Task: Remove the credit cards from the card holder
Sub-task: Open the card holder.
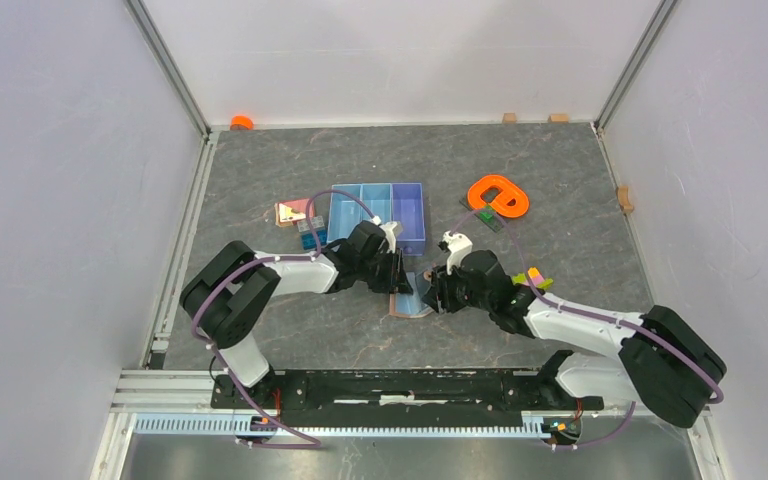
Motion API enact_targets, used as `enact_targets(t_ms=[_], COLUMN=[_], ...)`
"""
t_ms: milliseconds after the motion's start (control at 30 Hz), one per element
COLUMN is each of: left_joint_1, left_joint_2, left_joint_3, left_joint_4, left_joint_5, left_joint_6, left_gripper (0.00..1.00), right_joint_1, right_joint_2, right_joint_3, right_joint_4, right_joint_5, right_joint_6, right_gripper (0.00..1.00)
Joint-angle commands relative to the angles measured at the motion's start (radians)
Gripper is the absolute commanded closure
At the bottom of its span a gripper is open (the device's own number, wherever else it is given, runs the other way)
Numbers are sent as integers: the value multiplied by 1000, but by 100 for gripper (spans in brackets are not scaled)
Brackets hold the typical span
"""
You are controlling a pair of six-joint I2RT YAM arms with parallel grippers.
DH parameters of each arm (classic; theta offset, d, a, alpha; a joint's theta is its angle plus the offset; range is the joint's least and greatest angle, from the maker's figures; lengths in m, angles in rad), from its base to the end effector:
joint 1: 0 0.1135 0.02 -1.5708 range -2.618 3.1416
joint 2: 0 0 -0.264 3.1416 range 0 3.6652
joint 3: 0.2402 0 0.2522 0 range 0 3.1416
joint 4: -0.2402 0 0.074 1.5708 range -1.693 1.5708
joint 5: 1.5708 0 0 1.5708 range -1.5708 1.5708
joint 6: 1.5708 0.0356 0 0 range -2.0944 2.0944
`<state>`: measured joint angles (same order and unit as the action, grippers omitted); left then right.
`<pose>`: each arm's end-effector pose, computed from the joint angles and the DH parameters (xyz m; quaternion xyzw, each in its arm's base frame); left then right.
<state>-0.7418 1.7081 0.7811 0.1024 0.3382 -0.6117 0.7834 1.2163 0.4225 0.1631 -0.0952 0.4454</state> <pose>0.2310 -0.2277 0.1361 0.1209 0.9120 -0.3472 0.1820 0.1615 0.1656 0.1640 -0.1710 0.8742 0.2955 0.3452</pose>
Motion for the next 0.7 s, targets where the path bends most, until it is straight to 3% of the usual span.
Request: enact_targets(t_ms=[0,300,667], left_joint_1=[-4,-5,-4], left_joint_2=[-24,-108,-408], left_joint_3=[-5,-39,-136], left_joint_4=[-46,-40,-98], left_joint_5=[-11,-11,-248], left_joint_6=[34,40,58], left_gripper=[70,66,54], right_joint_1=[-7,-35,-52], right_joint_2=[-18,15,-225], right_joint_3=[29,22,-74], right_joint_4=[-5,33,58], right_joint_5=[70,-16,89], right_joint_6=[-12,-3,16], right_gripper=[56,98,100])
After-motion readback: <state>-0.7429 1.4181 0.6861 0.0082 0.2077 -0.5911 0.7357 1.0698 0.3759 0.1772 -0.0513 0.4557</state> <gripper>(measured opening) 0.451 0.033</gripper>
